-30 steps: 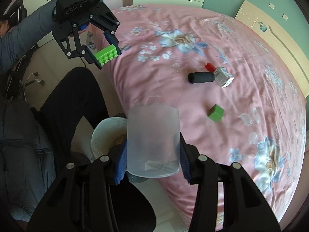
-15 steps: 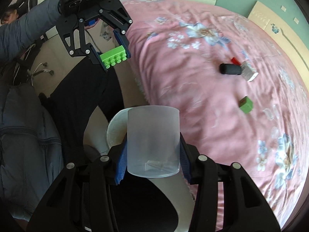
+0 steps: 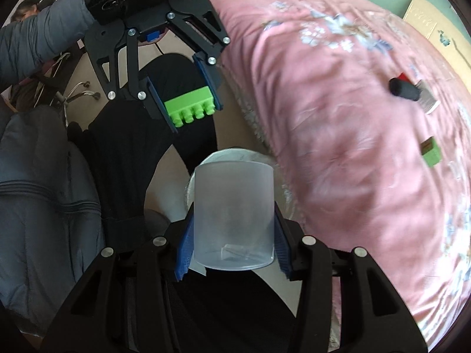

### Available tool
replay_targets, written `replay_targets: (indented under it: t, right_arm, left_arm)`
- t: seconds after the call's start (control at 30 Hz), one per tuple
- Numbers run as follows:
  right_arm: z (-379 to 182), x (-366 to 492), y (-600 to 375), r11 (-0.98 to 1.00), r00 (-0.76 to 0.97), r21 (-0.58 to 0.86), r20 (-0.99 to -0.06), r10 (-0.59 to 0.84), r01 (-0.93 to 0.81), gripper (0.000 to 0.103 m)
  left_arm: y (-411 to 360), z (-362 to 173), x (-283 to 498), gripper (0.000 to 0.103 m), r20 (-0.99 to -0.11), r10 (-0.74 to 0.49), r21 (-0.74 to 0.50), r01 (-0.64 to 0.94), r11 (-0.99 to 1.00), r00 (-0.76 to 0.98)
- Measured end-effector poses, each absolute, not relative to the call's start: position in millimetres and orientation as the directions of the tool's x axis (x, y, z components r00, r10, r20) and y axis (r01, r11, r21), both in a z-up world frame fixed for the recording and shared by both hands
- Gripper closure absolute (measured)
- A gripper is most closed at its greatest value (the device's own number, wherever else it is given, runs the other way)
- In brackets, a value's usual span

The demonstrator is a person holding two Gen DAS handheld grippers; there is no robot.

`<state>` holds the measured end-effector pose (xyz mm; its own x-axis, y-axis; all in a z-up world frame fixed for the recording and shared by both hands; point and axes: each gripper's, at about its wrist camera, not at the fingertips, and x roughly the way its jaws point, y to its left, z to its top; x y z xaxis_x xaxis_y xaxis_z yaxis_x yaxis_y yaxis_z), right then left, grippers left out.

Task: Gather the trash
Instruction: 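Carry the green brick and clear cup with both tools over the trash bin, then open both tools to drop the brick and cup into the bin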

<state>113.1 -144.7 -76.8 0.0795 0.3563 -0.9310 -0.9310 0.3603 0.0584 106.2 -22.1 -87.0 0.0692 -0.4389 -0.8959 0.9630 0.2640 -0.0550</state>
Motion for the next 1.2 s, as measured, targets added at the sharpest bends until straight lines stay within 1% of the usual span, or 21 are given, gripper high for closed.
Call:
replay_targets:
  t: [0.6, 0.87, 0.9, 0.93, 0.97, 1.0, 1.07, 1.1, 1.13, 1.2]
  right_arm:
    - [-157.9, 134.5, -112.0, 0.328, -0.091, 0.200, -0.944, 0.318, -0.923, 0.056]
    - [-190.6, 143.5, -103.4, 0.336, -0.130, 0.231, -0.946, 0.296, -0.913, 0.055]
    - [-192.7, 146.2, -102.9, 0.345, -0.121, 0.224, -0.948, 0.295, -0.912, 0.051]
    - [-196.0, 150.0, -102.1, 0.355, -0.121, 0.225, -0.949, 0.292, -0.907, 0.046]
    - [-198.4, 151.3, -99.6, 0.359, -0.117, 0.221, -0.950, 0.289, -0.907, 0.028]
    - [-198.6, 150.6, -97.3, 0.363, -0.100, 0.205, -0.952, 0.289, -0.909, 0.019]
    - [-197.2, 150.3, -96.4, 0.374, -0.070, 0.187, -0.950, 0.305, -0.909, 0.018]
    - [-195.5, 150.1, -97.0, 0.379, -0.061, 0.182, -0.949, 0.310, -0.907, 0.014]
    - [-194.1, 149.8, -98.3, 0.386, -0.049, 0.173, -0.949, 0.311, -0.906, 0.014]
    - [-191.4, 147.9, -103.1, 0.389, -0.031, 0.155, -0.951, 0.308, -0.908, 0.013]
  left_arm:
    - [-37.9, -178.2, 126.4, 0.056, -0.916, -0.399, -0.182, 0.933, 0.310, -0.046]
    - [-39.2, -203.3, 132.3, 0.055, -0.923, -0.380, -0.201, 0.920, 0.337, -0.062]
    - [-39.1, -205.8, 133.3, 0.054, -0.923, -0.379, -0.201, 0.917, 0.343, -0.061]
    - [-39.2, -207.8, 135.1, 0.044, -0.925, -0.377, -0.197, 0.914, 0.356, -0.053]
    - [-39.3, -209.9, 136.4, 0.027, -0.925, -0.376, -0.195, 0.908, 0.370, -0.046]
    - [-38.7, -210.3, 137.0, 0.021, -0.923, -0.382, -0.205, 0.904, 0.374, -0.051]
    - [-35.8, -209.3, 138.0, 0.018, -0.920, -0.389, -0.205, 0.903, 0.378, -0.046]
    - [-35.0, -208.7, 138.5, 0.016, -0.920, -0.389, -0.206, 0.901, 0.382, -0.045]
    - [-33.9, -207.2, 138.4, 0.015, -0.920, -0.389, -0.202, 0.901, 0.385, -0.039]
    - [-32.6, -204.0, 137.5, 0.014, -0.919, -0.393, -0.193, 0.905, 0.379, -0.032]
